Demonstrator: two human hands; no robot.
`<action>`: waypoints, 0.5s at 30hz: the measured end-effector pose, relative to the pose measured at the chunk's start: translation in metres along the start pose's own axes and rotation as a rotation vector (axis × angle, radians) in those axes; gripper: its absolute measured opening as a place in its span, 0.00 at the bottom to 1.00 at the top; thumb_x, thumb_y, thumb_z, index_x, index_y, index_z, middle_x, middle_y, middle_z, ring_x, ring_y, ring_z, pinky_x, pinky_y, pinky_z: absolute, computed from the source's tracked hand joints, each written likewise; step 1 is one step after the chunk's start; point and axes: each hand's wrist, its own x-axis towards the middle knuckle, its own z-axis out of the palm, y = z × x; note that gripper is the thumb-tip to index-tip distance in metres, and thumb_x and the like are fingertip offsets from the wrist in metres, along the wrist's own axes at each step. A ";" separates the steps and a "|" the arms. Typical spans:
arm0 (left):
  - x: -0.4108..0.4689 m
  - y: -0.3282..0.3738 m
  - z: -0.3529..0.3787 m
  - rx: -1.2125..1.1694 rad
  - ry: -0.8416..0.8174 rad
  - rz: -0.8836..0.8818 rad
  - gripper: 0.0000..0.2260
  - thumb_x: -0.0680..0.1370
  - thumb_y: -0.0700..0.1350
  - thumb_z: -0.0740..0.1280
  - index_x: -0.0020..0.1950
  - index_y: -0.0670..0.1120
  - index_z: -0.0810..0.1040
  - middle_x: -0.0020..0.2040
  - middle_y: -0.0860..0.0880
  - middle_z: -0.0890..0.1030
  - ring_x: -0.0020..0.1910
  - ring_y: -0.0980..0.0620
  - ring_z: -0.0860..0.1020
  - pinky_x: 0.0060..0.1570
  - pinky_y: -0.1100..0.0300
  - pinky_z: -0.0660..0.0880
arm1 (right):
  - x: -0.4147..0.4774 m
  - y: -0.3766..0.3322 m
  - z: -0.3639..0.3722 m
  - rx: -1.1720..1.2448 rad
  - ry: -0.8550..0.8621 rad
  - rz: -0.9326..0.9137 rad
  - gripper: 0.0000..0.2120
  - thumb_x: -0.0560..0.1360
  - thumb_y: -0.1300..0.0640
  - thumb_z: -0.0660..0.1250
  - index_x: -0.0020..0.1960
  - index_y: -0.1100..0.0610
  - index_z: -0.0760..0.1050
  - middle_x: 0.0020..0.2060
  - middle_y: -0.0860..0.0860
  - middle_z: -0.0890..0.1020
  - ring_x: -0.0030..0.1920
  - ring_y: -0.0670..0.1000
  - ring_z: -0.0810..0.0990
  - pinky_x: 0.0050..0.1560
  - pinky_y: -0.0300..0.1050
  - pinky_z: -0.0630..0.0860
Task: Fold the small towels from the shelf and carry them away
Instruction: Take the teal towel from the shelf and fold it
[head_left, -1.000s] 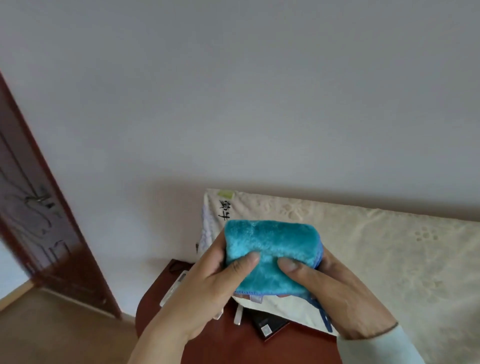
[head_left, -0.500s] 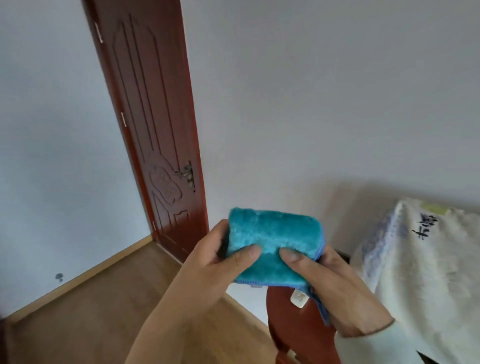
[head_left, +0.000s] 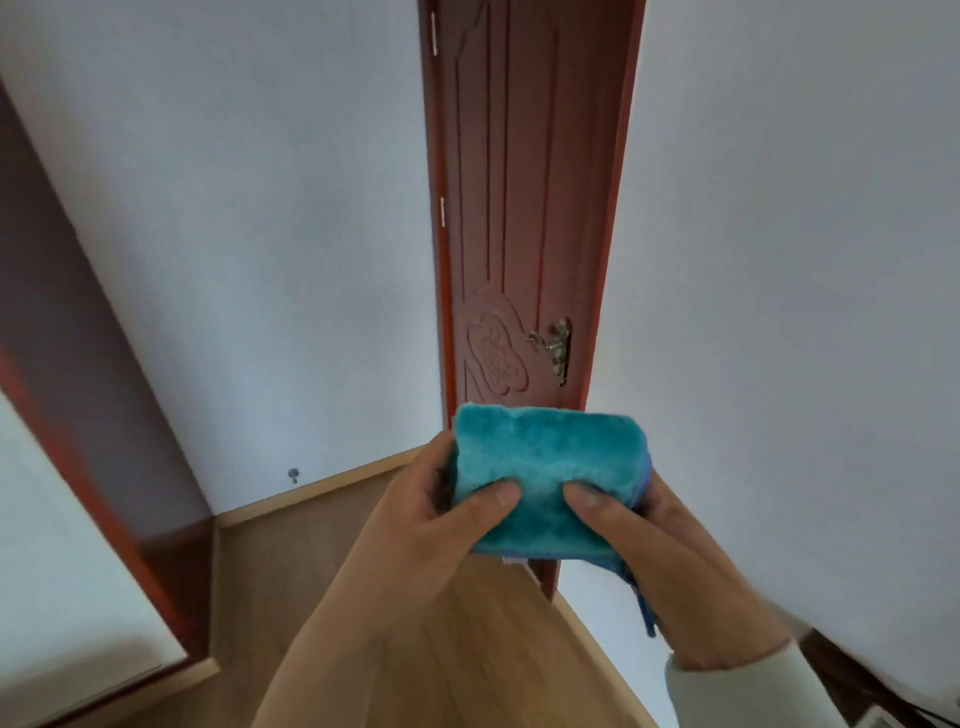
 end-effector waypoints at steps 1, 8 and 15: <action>0.008 -0.001 -0.007 0.001 0.027 -0.004 0.18 0.71 0.49 0.71 0.61 0.53 0.78 0.51 0.57 0.86 0.51 0.56 0.86 0.44 0.65 0.81 | 0.014 0.002 0.002 -0.006 -0.013 0.000 0.20 0.73 0.57 0.68 0.64 0.51 0.76 0.55 0.51 0.87 0.57 0.50 0.86 0.50 0.38 0.82; 0.077 -0.007 -0.076 0.065 0.282 0.005 0.19 0.71 0.52 0.72 0.62 0.52 0.79 0.54 0.52 0.86 0.54 0.50 0.86 0.52 0.53 0.83 | 0.149 0.011 0.029 -0.078 -0.206 0.033 0.21 0.72 0.53 0.69 0.65 0.46 0.75 0.54 0.45 0.86 0.58 0.47 0.85 0.52 0.38 0.82; 0.106 -0.014 -0.153 0.006 0.472 0.021 0.16 0.77 0.48 0.73 0.64 0.48 0.78 0.56 0.46 0.85 0.56 0.46 0.85 0.54 0.52 0.83 | 0.242 0.029 0.089 -0.117 -0.366 0.034 0.18 0.70 0.48 0.70 0.60 0.41 0.78 0.54 0.43 0.87 0.56 0.45 0.85 0.53 0.40 0.81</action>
